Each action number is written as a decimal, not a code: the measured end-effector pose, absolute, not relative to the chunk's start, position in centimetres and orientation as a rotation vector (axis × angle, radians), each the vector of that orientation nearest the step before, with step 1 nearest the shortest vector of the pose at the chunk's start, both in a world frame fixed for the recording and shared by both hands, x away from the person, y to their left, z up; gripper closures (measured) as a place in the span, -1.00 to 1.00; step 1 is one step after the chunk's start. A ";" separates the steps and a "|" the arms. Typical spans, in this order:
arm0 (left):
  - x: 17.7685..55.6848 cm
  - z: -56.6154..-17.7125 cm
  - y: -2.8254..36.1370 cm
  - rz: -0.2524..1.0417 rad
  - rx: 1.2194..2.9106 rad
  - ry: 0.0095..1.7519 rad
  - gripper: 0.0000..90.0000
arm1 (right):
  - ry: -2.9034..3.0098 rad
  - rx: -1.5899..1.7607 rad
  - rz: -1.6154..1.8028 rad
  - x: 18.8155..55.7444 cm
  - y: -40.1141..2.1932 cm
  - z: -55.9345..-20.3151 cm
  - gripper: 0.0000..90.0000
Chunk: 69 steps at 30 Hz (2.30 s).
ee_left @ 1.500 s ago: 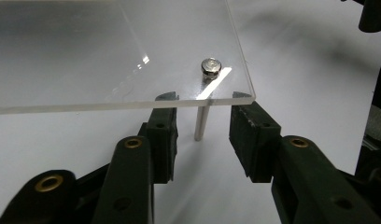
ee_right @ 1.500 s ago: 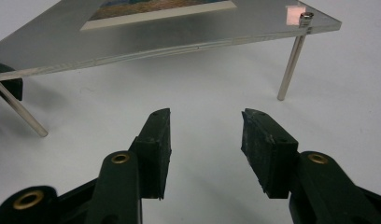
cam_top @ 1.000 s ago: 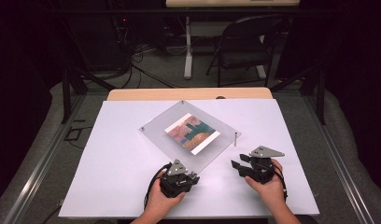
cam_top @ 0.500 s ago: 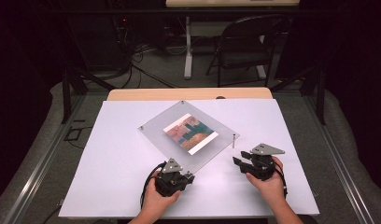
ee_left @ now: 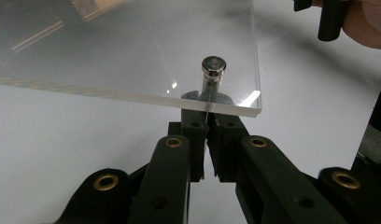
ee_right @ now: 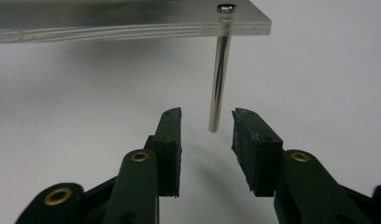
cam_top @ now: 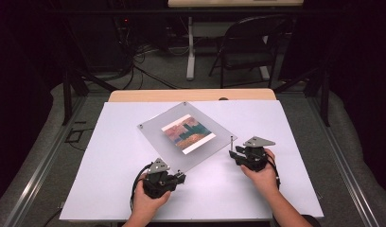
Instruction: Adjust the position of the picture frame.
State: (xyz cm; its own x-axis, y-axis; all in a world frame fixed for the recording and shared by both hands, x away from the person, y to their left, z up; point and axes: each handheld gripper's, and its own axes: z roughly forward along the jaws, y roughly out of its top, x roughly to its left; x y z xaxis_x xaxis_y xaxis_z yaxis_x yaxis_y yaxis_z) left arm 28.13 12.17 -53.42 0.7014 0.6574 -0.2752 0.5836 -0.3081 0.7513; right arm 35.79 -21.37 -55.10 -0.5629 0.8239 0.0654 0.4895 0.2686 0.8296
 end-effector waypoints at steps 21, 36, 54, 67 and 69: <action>27.8 -52.8 13.8 0.160 1.978 0.983 0.89 | 2.239 1.200 1.258 37.8 -19.8 -55.4 0.90; 29.9 -52.4 16.5 0.223 1.939 1.075 0.88 | 2.270 1.201 1.316 35.6 -19.2 -55.1 0.90; 33.9 -53.7 17.0 0.210 1.905 1.145 0.87 | 2.263 1.190 1.310 34.0 -19.0 -54.8 0.90; 34.4 -53.8 16.2 0.209 1.904 1.130 0.87 | 2.227 1.238 1.309 34.6 -19.7 -54.8 0.90; 34.4 -53.8 16.2 0.209 1.905 1.129 0.87 | 2.228 1.245 1.304 34.6 -19.7 -54.8 0.90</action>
State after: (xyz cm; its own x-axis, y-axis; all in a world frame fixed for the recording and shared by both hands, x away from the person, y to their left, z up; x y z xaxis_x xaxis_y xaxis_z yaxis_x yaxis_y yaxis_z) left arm 34.38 16.16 -53.81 0.5712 0.7737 -0.2740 0.6247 -0.1933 0.7566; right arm 34.62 -19.70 -54.84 -0.5921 0.7863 0.1766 0.5389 0.2234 0.8122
